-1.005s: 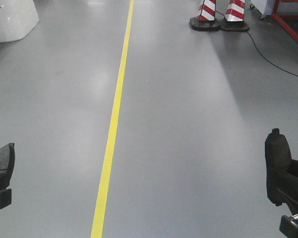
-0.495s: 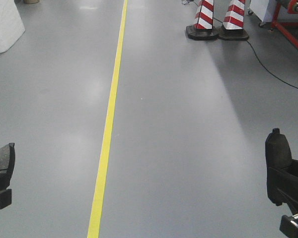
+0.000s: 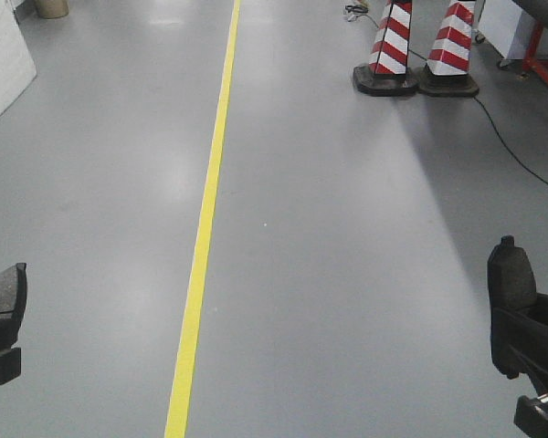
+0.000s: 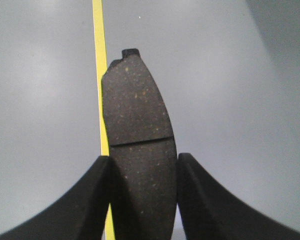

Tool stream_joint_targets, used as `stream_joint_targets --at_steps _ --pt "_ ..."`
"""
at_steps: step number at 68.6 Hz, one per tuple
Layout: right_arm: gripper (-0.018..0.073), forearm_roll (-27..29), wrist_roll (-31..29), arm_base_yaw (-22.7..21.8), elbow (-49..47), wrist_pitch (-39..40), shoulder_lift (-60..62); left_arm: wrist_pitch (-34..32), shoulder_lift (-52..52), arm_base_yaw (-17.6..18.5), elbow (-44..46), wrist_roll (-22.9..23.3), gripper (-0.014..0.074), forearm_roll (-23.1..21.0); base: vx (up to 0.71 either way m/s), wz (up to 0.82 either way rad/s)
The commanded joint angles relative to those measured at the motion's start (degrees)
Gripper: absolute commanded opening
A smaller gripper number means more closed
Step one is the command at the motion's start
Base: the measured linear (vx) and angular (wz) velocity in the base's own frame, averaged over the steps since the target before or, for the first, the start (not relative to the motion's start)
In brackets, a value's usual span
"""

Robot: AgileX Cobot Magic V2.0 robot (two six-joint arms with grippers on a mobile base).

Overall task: Move and align brake pads A on conveyor
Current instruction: 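Drive along the yellow floor line toward the striped cones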

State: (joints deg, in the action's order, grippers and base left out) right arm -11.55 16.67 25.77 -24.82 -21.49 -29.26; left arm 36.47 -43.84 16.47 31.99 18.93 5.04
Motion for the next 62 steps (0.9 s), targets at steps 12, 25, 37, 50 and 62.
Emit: stream_joint_targets --at_steps 12,25,37,50,62 --pt "0.0025 -0.75 -0.26 -0.14 -1.80 5.62 -0.09 -4.25 0.18 0.13 1.79 0.08 0.0076 -0.01 0.65 -0.01" --pt "0.0025 -0.75 -0.26 -0.14 -1.80 5.62 -0.09 -4.25 0.18 0.13 1.79 0.08 0.0076 -0.01 0.66 -0.05" --pt "0.0025 -0.75 -0.26 -0.14 -1.80 5.62 -0.09 -4.25 0.18 0.13 1.79 0.08 0.0076 -0.01 0.65 -0.06" --pt "0.0025 -0.75 -0.26 -0.14 -1.80 5.62 -0.09 -4.25 0.18 0.13 1.79 0.08 0.0076 -0.01 0.65 -0.04" --pt "0.0025 -0.75 -0.26 -0.14 -1.80 5.62 -0.09 -4.25 0.18 0.13 1.79 0.08 0.0076 -0.01 0.65 0.01"
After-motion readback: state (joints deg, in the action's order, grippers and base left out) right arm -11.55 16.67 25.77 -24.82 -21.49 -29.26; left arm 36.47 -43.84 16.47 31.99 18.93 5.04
